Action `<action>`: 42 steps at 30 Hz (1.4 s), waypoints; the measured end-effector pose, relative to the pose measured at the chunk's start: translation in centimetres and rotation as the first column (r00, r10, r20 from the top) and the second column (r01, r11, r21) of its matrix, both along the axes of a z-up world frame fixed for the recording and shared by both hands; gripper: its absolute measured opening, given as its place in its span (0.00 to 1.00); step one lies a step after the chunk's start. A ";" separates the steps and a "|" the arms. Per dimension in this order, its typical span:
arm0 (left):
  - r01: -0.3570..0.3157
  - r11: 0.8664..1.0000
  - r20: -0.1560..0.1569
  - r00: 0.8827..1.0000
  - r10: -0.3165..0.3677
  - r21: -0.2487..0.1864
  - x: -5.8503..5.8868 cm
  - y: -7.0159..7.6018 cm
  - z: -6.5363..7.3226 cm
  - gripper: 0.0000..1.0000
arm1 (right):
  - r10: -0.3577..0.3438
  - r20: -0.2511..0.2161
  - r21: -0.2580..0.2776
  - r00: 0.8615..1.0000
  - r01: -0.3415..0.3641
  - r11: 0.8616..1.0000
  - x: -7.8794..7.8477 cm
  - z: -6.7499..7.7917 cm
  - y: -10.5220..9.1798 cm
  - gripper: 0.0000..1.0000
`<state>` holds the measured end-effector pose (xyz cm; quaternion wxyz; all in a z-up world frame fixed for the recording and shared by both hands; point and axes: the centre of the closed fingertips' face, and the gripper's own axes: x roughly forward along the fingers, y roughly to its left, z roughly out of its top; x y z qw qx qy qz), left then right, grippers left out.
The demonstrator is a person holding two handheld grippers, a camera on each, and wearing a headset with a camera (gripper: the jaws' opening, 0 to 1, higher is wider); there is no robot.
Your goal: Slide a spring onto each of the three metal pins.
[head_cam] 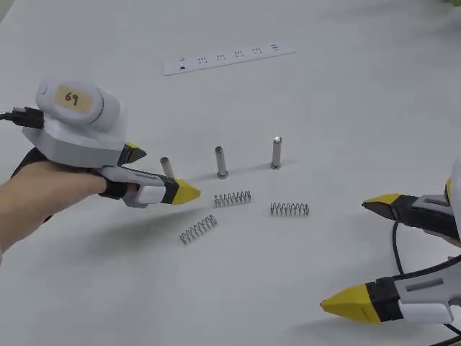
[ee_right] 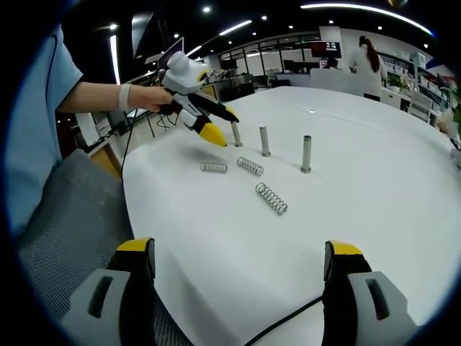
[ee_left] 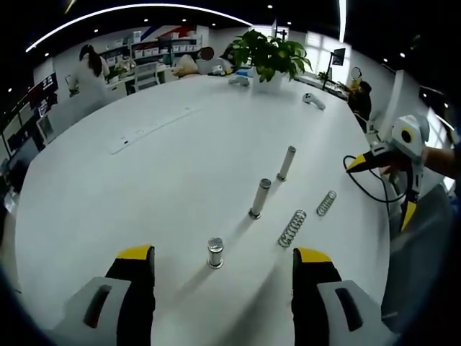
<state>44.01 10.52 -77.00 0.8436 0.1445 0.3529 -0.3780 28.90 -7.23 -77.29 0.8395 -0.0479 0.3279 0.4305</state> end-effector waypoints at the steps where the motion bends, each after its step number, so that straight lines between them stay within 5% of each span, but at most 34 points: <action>1: 0.000 1.000 -0.001 1.000 0.000 -0.003 -0.1 0.0 0.0 0.81 | 0.000 0.000 0.000 1.000 0.000 1.000 0.0 0.0 0.0 0.97; 11: 0.014 0.999 0.004 1.000 -0.014 -0.043 -0.8 -0.1 0.1 0.98 | -0.012 0.007 -0.003 1.000 0.012 1.000 0.3 0.1 -0.2 0.98; 27: -0.014 0.996 0.011 1.000 0.015 -0.082 -2.5 1.3 0.7 0.98 | -0.016 0.038 -0.015 0.999 0.017 1.000 1.6 0.7 -0.4 0.99; 42: -0.012 0.983 0.108 0.994 0.032 -0.185 -4.7 1.5 2.6 0.96 | -0.028 0.055 -0.011 0.998 0.028 1.000 2.4 1.2 -0.9 0.99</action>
